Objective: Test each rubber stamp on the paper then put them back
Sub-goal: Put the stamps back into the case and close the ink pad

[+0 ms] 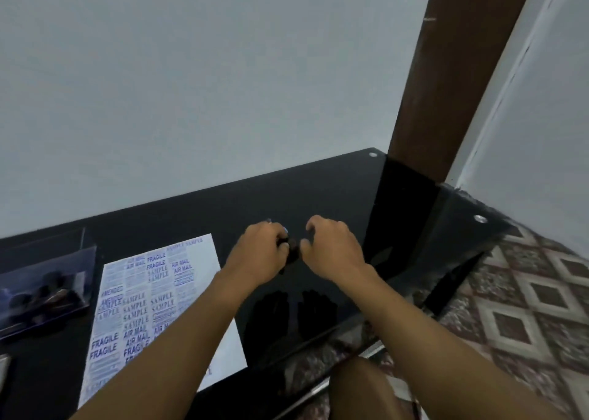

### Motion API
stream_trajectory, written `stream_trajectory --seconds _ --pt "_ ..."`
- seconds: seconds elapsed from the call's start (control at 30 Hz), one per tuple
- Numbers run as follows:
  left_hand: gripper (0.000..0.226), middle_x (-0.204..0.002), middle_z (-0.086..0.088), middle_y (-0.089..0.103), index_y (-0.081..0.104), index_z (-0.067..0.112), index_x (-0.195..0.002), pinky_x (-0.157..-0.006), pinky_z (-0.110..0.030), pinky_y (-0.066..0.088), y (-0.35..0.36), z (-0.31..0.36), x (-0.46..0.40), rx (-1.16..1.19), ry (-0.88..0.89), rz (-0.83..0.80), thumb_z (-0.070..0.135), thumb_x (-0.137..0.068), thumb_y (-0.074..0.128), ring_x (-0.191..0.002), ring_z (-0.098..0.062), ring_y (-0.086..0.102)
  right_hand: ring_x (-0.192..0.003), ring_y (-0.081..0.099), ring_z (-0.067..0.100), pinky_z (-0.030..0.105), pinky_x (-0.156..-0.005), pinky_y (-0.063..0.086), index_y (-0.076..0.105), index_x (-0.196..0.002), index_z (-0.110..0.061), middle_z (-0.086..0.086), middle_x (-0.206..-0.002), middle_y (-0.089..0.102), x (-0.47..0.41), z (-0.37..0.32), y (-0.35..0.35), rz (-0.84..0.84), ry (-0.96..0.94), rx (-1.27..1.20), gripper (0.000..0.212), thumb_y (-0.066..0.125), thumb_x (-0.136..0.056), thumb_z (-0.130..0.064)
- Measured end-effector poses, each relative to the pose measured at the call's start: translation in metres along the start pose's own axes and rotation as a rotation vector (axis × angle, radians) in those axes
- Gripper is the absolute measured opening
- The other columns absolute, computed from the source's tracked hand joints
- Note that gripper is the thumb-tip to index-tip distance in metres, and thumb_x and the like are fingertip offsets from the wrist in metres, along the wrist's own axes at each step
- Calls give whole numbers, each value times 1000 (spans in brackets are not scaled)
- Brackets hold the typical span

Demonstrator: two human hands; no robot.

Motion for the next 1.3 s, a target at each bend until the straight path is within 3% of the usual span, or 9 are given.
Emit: stream_trajectory --seconds 0.13,0.27,0.37,0.5,0.63,0.83,1.03,1.13,1.3 --pt "29 -118 -5 59 63 16 -120 -92 -38 49 41 11 -23 -66 -30 -128 21 -91 59 -110 -24 57 -102 56 26 37 -79 52 57 -116 -17 5 -109 61 0 55 -8 -37 118 25 27 55 -91 -30" --pt "49 -140 -10 42 45 18 -139 -104 -42 40 69 -1 -30 -164 -114 -203 18 -91 56 -125 -31 44 -118 49 28 40 -91 47 45 -136 -19 8 -128 52 -3 83 6 -105 175 83 45 52 -93 -33" --pt "58 -145 -10 33 35 19 -146 -106 -44 38 82 -6 -28 -182 -136 -245 12 -92 53 -129 -33 39 -125 42 30 41 -96 40 36 -142 -20 11 -135 46 -3 90 22 -138 214 160 52 48 -95 -37" --pt "53 -136 -10 39 44 19 -139 -102 -39 41 83 -11 -30 -156 -132 -219 3 -89 53 -120 -31 45 -118 49 29 38 -95 41 49 -126 -13 12 -126 51 -3 92 34 -139 217 222 36 55 -92 -23" --pt "40 -120 -10 54 55 20 -123 -83 -32 45 76 -10 -26 -115 -107 -186 -1 -90 50 -105 -26 54 -106 57 28 36 -91 42 54 -113 -12 10 -116 56 -4 85 35 -137 179 237 28 57 -86 -7" --pt "31 -108 -6 53 52 27 -118 -75 -35 53 32 -21 -8 -46 -122 -128 13 -90 56 -91 -25 60 -106 57 28 35 -88 41 52 -121 -13 13 -129 50 -10 26 36 -88 56 144 32 56 -90 -11" --pt "23 -94 -2 57 53 27 -102 -64 -25 51 -31 -52 17 -28 -109 14 15 -85 63 -77 -15 59 -104 57 29 36 -90 45 57 -114 -14 9 -116 55 -8 -54 43 -65 -84 63 24 58 -90 -14" --pt "23 -97 0 58 53 28 -102 -71 -26 55 -63 -81 37 -31 -165 70 17 -86 66 -81 -14 60 -102 58 27 37 -91 48 57 -112 -13 9 -115 55 -5 -100 52 -71 -165 16 21 58 -91 -15" --pt "20 -95 2 55 54 26 -95 -65 -17 43 -114 -132 72 -79 -228 155 16 -84 67 -81 -11 56 -84 58 22 34 -72 52 58 -96 -15 5 -101 55 1 -173 73 -85 -255 -81 8 56 -90 -11"
Point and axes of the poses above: each hand's wrist, its own x-axis away from the middle knuckle, its own y-axis out of the palm, z = x × y, the point moved 5 cm from there along -x, towards the middle knuckle
